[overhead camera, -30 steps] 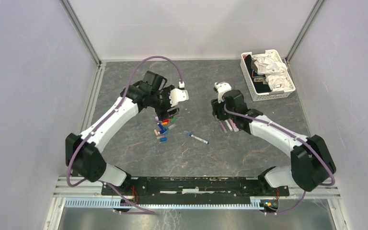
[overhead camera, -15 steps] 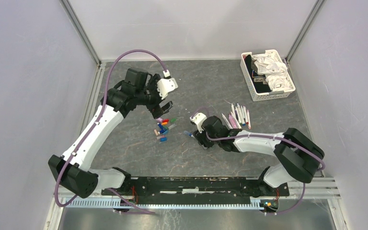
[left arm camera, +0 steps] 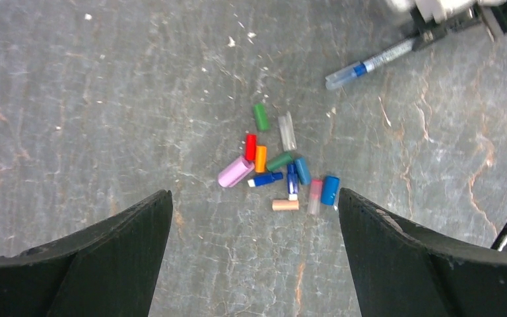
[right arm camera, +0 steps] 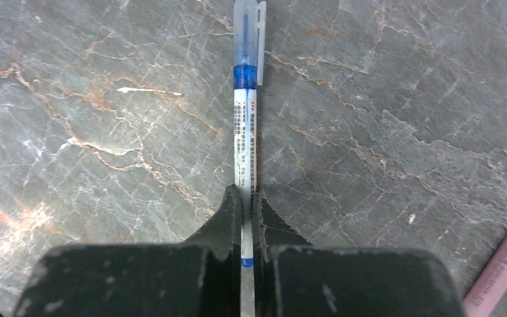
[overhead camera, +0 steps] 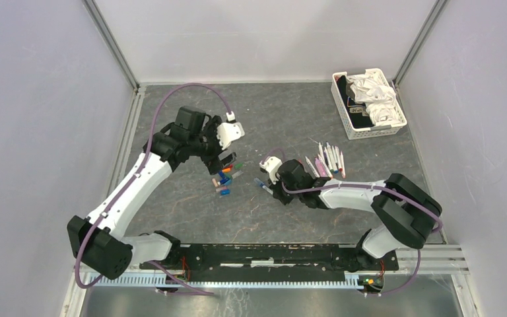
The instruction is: Open the pen caps
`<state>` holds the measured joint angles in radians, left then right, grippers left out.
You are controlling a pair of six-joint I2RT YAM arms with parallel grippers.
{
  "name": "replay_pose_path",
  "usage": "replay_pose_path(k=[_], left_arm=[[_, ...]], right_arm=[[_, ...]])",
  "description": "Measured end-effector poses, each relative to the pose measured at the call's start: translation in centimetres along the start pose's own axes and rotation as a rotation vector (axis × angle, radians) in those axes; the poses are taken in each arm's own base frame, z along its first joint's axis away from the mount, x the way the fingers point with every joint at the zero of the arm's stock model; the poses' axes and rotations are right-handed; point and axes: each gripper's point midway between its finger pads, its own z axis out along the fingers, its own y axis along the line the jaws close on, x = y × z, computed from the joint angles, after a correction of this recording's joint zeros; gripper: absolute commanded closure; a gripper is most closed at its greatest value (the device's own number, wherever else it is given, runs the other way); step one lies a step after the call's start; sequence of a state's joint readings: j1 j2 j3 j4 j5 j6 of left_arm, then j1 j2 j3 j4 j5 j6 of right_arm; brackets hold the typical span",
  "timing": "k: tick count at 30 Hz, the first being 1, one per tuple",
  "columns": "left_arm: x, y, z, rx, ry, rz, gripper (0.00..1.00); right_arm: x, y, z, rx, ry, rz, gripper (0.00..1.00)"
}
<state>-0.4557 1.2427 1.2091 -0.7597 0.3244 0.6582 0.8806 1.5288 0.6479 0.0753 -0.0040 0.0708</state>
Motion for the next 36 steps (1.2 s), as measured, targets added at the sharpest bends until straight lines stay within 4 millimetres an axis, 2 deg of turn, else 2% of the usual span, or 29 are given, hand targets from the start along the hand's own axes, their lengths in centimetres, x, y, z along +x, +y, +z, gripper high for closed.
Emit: replay_pose_path(k=[3, 6, 8, 11, 14, 18, 26, 30, 36], left_arm=[[1.5, -1.1, 0.7, 0.043, 0.022, 0.039, 0.00], [3.9, -2.5, 1.7, 0.098, 0.066, 0.096, 0.00], [5.5, -3.6, 2.2, 0.148, 0.092, 0.136, 0.02], [6.7, -5.1, 2.3, 0.225, 0.104, 0.190, 0.06], [6.4, -6.3, 2.0, 0.286, 0.076, 0.248, 0.09], [5.7, -7.8, 1.5, 0.357, 0.037, 0.312, 0.14], [4.4, -9.2, 0.7, 0.426, -0.008, 0.411, 0.21], [4.3, -9.9, 0.6, 0.454, -0.012, 0.447, 0.24], [4.0, -11.2, 0.5, 0.502, -0.030, 0.468, 0.38]], right_arm=[[-0.1, 0.6, -0.1, -0.054, 0.002, 0.012, 1.00], [-1.0, 2.1, -0.6, -0.176, -0.006, 0.042, 1.00], [-2.3, 3.2, -1.4, -0.278, -0.031, 0.071, 1.00], [-4.3, 4.2, -2.6, -0.409, -0.075, 0.113, 1.00], [-6.3, 5.4, -4.2, -0.562, -0.106, 0.147, 1.00], [-7.9, 7.0, -5.6, -0.717, -0.114, 0.163, 1.00], [-7.8, 9.6, -7.5, -0.927, -0.040, 0.250, 1.00], [-8.0, 10.0, -7.5, -0.976, -0.001, 0.309, 1.00], [-7.9, 10.4, -7.1, -1.012, 0.048, 0.381, 1.00]])
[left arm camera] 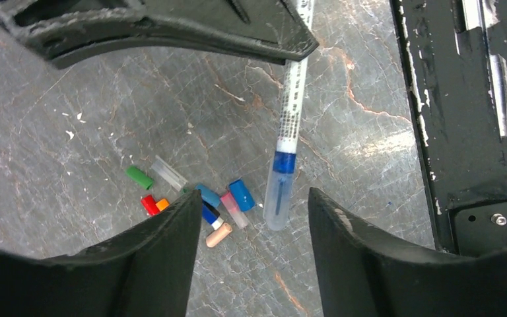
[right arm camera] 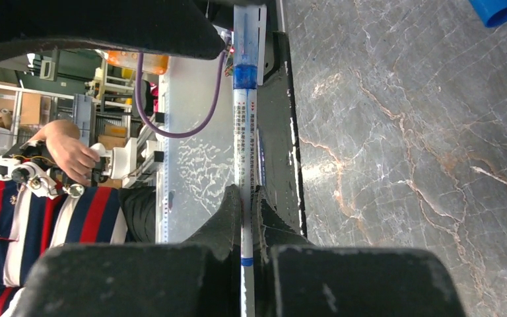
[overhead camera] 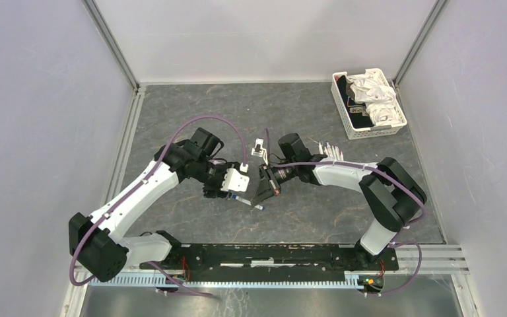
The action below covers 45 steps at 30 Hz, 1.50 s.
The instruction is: Open the pen caps
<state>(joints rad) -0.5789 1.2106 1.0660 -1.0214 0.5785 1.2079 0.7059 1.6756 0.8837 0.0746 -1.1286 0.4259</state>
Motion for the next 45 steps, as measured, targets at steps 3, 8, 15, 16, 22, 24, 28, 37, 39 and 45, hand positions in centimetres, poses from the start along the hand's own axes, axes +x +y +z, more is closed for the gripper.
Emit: replay_pose_path(k=[3, 8, 15, 16, 22, 24, 28, 37, 39, 45], left_arm=[[-0.2, -0.4, 0.1, 0.015, -0.001, 0.012, 0.43], [-0.3, -1.0, 0.3, 0.039, 0.002, 0.020, 0.50], [-0.3, -1.5, 0.7, 0.059, 0.006, 0.028, 0.70], [-0.3, -1.5, 0.8, 0.061, 0.007, 0.028, 0.75], [0.0, -1.6, 1.1, 0.067, 0.017, 0.041, 0.98], [0.0, -1.6, 1.1, 0.066, 0.023, 0.043, 0.98], [-0.1, -1.7, 1.2, 0.074, 0.023, 0.047, 0.98], [0.0, -1.8, 1.6, 0.089, 0.026, 0.045, 0.98], [0.0, -1.8, 1.6, 0.089, 0.029, 0.044, 0.98], [-0.4, -1.5, 1.1, 0.080, 0.026, 0.040, 0.97]], right_arm=[[-0.2, 0.2, 0.1, -0.014, -0.003, 0.018, 1.00], [-1.0, 0.9, 0.1, -0.034, -0.013, 0.029, 1.00], [-1.5, 1.4, 0.1, -0.055, -0.020, 0.037, 1.00], [-1.5, 1.5, 0.1, -0.056, -0.020, 0.040, 1.00], [-1.6, 1.6, 0.1, -0.059, -0.022, 0.067, 0.74], [-1.6, 1.5, 0.3, -0.060, -0.021, 0.070, 0.64], [-1.7, 1.6, 1.0, -0.065, -0.007, 0.062, 0.55], [-3.6, 2.2, 4.2, -0.093, 0.037, 0.003, 0.56], [-3.5, 2.2, 4.4, -0.094, 0.041, 0.014, 0.56], [-3.7, 2.2, 4.5, -0.100, 0.023, 0.040, 1.00]])
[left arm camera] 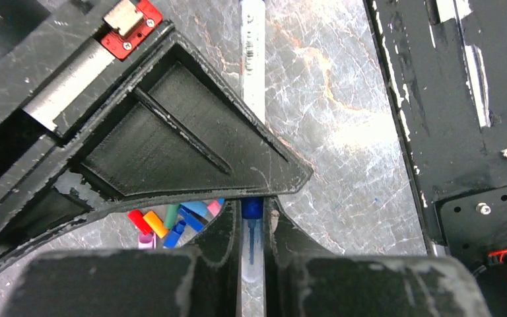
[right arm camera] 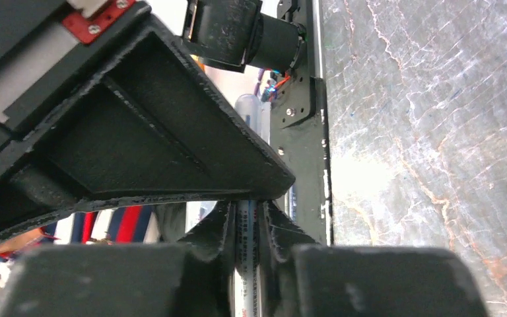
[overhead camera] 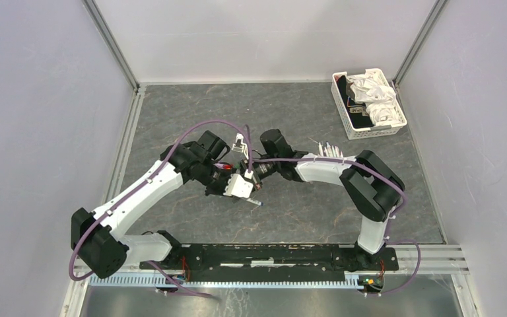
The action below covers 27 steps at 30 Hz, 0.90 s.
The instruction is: Open the pen caps
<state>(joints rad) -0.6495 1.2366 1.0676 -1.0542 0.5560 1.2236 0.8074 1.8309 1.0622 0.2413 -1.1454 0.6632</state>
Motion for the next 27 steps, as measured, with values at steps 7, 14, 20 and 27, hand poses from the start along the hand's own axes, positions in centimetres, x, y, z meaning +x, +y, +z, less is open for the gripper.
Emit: replay_pose_path(k=[7, 14, 20, 27], left_arm=[[-0.4, 0.1, -0.4, -0.002, -0.006, -0.007, 0.49], [-0.3, 0.3, -0.4, -0.010, 0.002, -0.009, 0.56], [-0.1, -0.2, -0.3, 0.013, 0.006, -0.022, 0.87], [-0.1, -0.4, -0.4, 0.020, 0.005, -0.018, 0.98]], right_arm=[[0.1, 0.6, 0.2, -0.077, -0.043, 0.089, 1.00], [-0.3, 2.9, 0.2, -0.185, -0.034, 0.114, 1.00], [-1.0, 4.2, -0.3, -0.226, -0.043, 0.091, 0.97], [-0.9, 4.3, -0.2, -0.232, -0.040, 0.098, 0.72]])
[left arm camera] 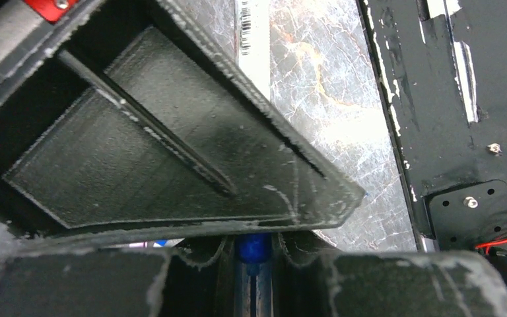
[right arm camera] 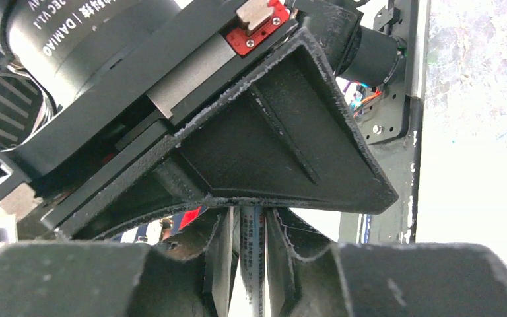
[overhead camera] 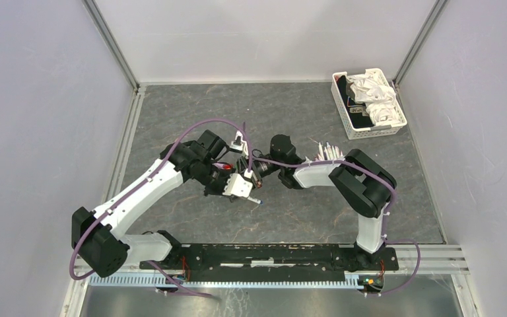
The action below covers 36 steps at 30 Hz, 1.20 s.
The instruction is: Open the pen caps
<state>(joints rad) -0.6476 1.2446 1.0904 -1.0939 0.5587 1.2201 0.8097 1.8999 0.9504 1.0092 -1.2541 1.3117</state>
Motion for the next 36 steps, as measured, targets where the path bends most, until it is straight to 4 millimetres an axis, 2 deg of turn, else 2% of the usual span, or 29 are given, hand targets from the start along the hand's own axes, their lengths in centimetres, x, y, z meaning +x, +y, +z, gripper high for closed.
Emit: replay_pose_path(k=[2, 4, 5, 7, 19, 24, 26, 27, 28, 29, 30, 32, 34, 36], left_arm=[[0.1, -0.1, 0.0, 0.002, 0.006, -0.004, 0.98], [0.3, -0.3, -0.1, 0.009, 0.014, -0.010, 0.98], [0.4, -0.3, -0.1, 0.009, 0.019, -0.012, 0.98], [0.5, -0.4, -0.2, 0.009, 0.024, -0.016, 0.98], [2.1, -0.1, -0.8, -0.015, 0.099, -0.032, 0.98], [3.3, 1.1, -1.3, -0.046, 0.124, -0.007, 0.98], [4.3, 2.7, -2.7, -0.083, 0.006, -0.034, 0.98], [6.6, 3.5, -5.0, -0.134, 0.051, -0.089, 0.98], [8.4, 4.5, -7.3, -0.193, 0.086, -0.148, 0.98], [9.3, 5.4, -9.0, -0.241, 0.118, -0.174, 0.98], [8.8, 6.4, -9.9, -0.275, 0.129, -0.156, 0.98], [5.7, 7.0, -9.2, -0.274, 0.111, -0.045, 0.98], [2.6, 5.9, -7.7, -0.226, 0.076, 0.031, 0.98], [0.8, 5.0, -6.9, -0.193, 0.048, 0.059, 0.98]], right_arm=[[0.3, 0.1, 0.5, -0.005, 0.016, -0.006, 0.72], [0.5, 0.0, 0.8, -0.009, 0.032, -0.004, 0.77], [0.6, -0.1, 1.0, -0.010, 0.041, -0.001, 0.82], [0.7, -0.3, 1.3, -0.012, 0.053, 0.004, 1.00], [-0.4, -1.7, 1.6, 0.024, 0.108, -0.024, 1.00], [-0.4, -3.0, 0.4, 0.129, 0.059, -0.090, 1.00], [-0.5, -3.4, -1.5, 0.290, -0.094, -0.227, 1.00], [1.7, -2.6, -3.4, 0.303, -0.128, -0.227, 1.00], [5.1, -2.9, -5.5, 0.324, -0.143, -0.184, 1.00], [7.6, -3.7, -7.0, 0.357, -0.142, -0.121, 1.00], [9.4, -5.2, -7.9, 0.404, -0.123, -0.033, 1.00], [11.2, -7.7, -8.1, 0.456, -0.074, 0.089, 1.00], [12.0, -8.4, -8.1, 0.469, -0.056, 0.140, 1.00], [11.5, -8.1, -7.9, 0.457, -0.058, 0.131, 1.00]])
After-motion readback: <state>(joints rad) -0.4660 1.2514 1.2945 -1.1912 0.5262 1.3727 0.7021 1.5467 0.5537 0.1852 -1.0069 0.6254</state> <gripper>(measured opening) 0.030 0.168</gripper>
